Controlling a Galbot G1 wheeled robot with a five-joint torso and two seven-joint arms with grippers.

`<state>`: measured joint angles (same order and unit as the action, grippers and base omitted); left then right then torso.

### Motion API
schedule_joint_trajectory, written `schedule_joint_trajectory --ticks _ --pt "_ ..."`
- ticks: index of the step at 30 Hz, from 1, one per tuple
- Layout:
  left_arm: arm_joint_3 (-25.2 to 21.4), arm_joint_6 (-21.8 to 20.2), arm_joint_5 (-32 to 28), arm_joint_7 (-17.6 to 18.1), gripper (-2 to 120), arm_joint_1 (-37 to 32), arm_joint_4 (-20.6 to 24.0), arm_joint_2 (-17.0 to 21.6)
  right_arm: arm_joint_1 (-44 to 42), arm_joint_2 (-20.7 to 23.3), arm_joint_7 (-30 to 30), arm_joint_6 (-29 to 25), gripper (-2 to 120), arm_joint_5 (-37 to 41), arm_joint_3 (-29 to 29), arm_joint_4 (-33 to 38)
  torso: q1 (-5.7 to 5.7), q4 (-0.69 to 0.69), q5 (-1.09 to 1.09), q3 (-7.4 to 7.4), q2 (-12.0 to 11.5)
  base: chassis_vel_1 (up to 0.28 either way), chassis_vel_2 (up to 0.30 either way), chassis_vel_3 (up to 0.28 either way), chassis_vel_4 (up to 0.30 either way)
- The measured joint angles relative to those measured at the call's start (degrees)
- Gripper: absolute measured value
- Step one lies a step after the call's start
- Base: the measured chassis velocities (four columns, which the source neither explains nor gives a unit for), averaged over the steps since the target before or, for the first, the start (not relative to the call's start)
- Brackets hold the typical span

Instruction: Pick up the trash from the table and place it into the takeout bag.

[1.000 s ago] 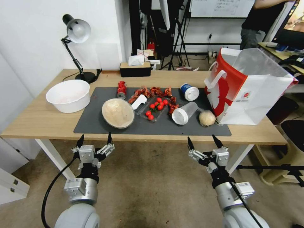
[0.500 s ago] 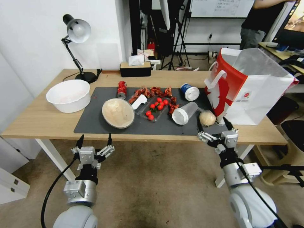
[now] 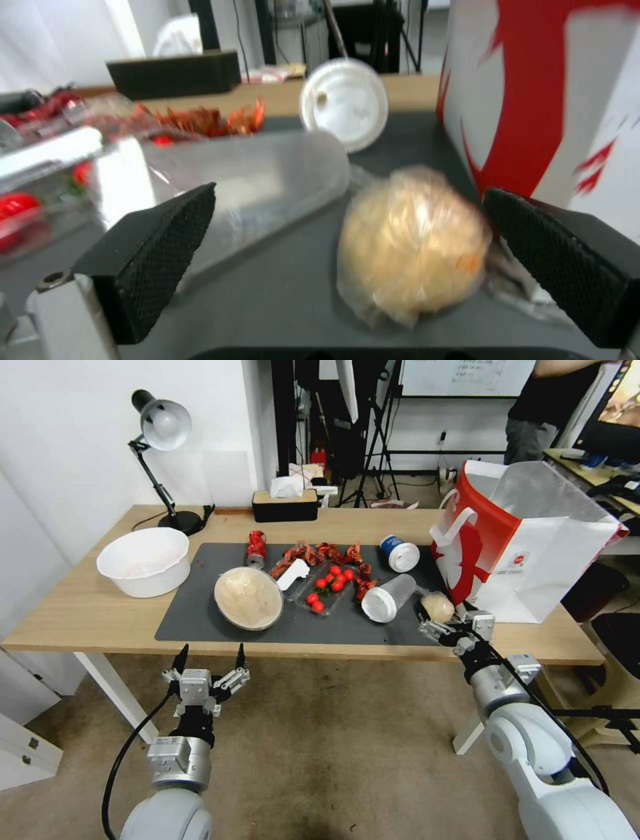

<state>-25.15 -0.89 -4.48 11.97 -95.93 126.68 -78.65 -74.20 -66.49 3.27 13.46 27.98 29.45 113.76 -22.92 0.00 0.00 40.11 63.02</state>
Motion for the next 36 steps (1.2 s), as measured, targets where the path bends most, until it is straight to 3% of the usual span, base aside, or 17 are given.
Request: schedule_joint_trajectory --ticks 9,24,36 --pt "-0.40 -0.02 -0.86 0.17 100 -0.14 0.08 0.23 3.62 -1.26 1.08 2.87 100 0.43 -1.51 -3.38 0.00 0.00 -0.01 0.00 0.00 0.000 0.000 0.000 0.000" --pt "-0.27 0.46 -0.52 0.22 100 -0.70 0.01 -0.09 4.46 -1.51 2.39 2.75 100 -0.19 -0.87 -3.61 0.00 0.00 0.00 0.00 0.00 0.000 0.000 0.000 0.000" --pt "-0.41 1.38 -0.70 0.19 100 -0.71 -0.59 -0.11 7.09 -2.18 2.75 3.08 100 -0.22 -1.71 -7.64 0.00 0.00 0.00 0.00 0.01 0.000 0.000 0.000 0.000"
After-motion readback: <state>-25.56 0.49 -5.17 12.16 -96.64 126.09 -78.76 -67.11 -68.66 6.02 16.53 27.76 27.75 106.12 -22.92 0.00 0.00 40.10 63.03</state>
